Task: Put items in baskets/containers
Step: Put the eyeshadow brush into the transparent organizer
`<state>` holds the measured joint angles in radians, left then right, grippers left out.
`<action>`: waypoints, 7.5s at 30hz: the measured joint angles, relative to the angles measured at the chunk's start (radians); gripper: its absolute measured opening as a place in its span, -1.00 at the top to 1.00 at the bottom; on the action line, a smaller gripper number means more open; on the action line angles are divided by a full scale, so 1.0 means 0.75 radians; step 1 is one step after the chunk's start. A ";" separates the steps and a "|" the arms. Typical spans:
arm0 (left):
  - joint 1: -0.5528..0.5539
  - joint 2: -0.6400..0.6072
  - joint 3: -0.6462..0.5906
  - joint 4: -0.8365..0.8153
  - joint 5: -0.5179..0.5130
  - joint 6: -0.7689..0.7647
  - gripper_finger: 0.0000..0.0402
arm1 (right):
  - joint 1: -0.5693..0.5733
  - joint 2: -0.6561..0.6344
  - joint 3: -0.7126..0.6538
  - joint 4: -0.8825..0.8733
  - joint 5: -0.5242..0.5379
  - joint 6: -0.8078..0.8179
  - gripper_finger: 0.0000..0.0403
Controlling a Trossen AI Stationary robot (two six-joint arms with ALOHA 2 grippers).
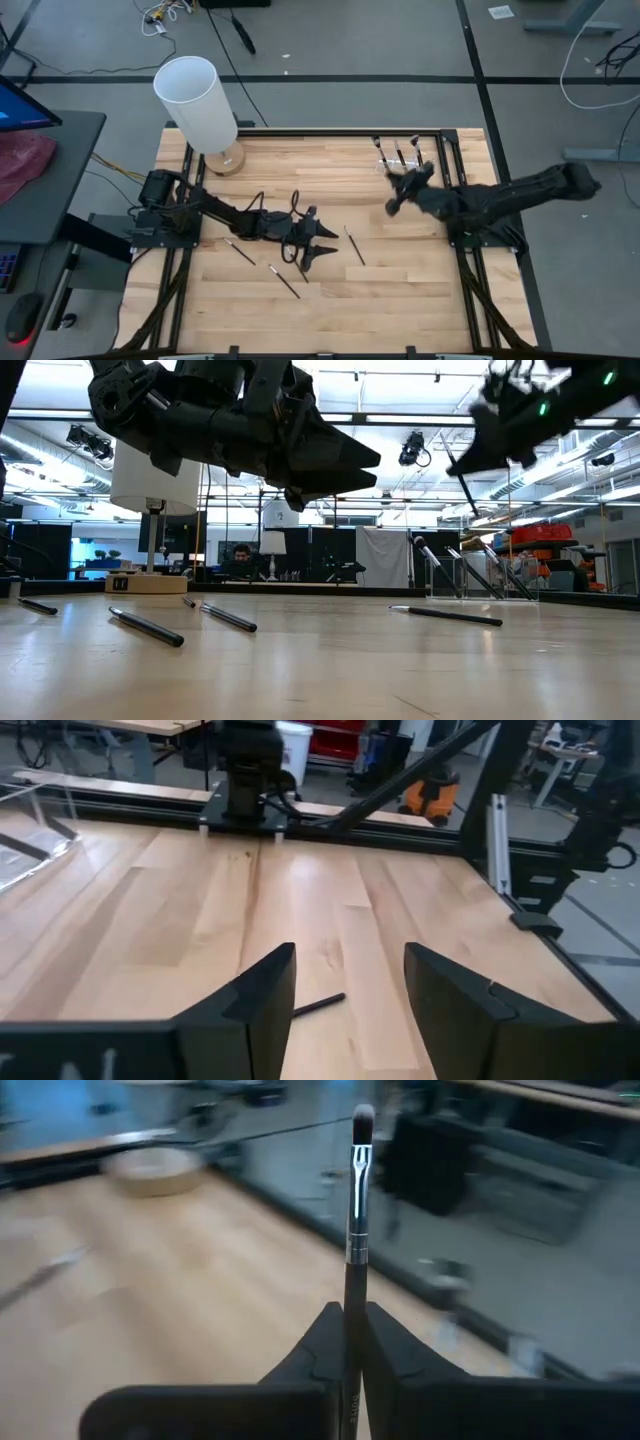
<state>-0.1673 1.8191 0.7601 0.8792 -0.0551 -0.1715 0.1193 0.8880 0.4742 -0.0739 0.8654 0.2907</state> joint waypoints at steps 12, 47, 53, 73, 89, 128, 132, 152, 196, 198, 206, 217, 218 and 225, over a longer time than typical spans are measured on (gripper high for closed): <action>-0.037 0.000 -0.001 0.007 -0.006 0.000 0.04 | -0.777 -0.033 -0.313 0.608 -0.401 -0.260 0.95; -0.034 0.000 -0.001 0.009 -0.075 -0.001 0.04 | -1.059 0.337 -0.313 0.539 -0.722 -0.184 0.78; -0.035 0.000 -0.001 0.008 -0.075 -0.001 0.04 | -1.059 0.337 -0.313 0.539 -0.722 -0.184 0.63; -0.035 0.000 -0.001 0.009 -0.076 -0.036 0.04 | -0.869 0.209 -0.026 0.298 -0.677 -0.260 0.54; -0.035 -0.127 -0.026 -0.211 -0.097 -0.021 0.04 | 0.014 0.432 -0.001 0.483 -0.506 0.148 0.74; -0.736 -0.741 -0.141 -2.430 -0.365 -2.278 0.34 | 0.120 1.359 0.117 1.402 -0.386 0.065 0.90; -0.800 -0.741 -0.204 -2.374 -0.359 -2.469 0.16 | 0.092 1.359 0.117 1.402 -0.386 0.049 0.90; -0.682 -0.470 -0.311 -2.073 -0.700 -2.573 -0.14 | 0.076 1.358 0.117 1.392 -0.386 0.044 0.90; -0.332 -0.222 -0.174 -1.562 -0.887 -1.920 0.43 | 0.076 1.357 0.117 1.394 -0.386 0.055 0.90; -0.313 -0.228 -0.173 -1.561 -0.867 -1.914 0.38 | 0.076 1.357 0.117 1.394 -0.386 0.055 0.90; -0.301 -0.330 -0.178 -1.661 -0.768 -1.860 -0.08 | 0.076 1.357 0.117 1.393 -0.386 0.054 0.90; -0.241 -0.216 -0.175 -1.567 -0.928 -1.940 -0.07 | 0.076 1.357 0.116 1.392 -0.386 0.037 0.90; -0.235 -0.208 -0.173 -1.568 -0.929 -1.934 -0.04 | 0.076 1.357 0.116 1.391 -0.386 0.041 0.90; -0.241 -0.199 -0.171 -1.625 -0.885 -1.879 0.17 | 0.076 1.357 0.116 1.385 -0.386 0.050 0.90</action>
<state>-0.3484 1.6699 0.6322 -0.3393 -0.7186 -1.5810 0.1761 1.9060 0.5613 0.9646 0.5758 0.3285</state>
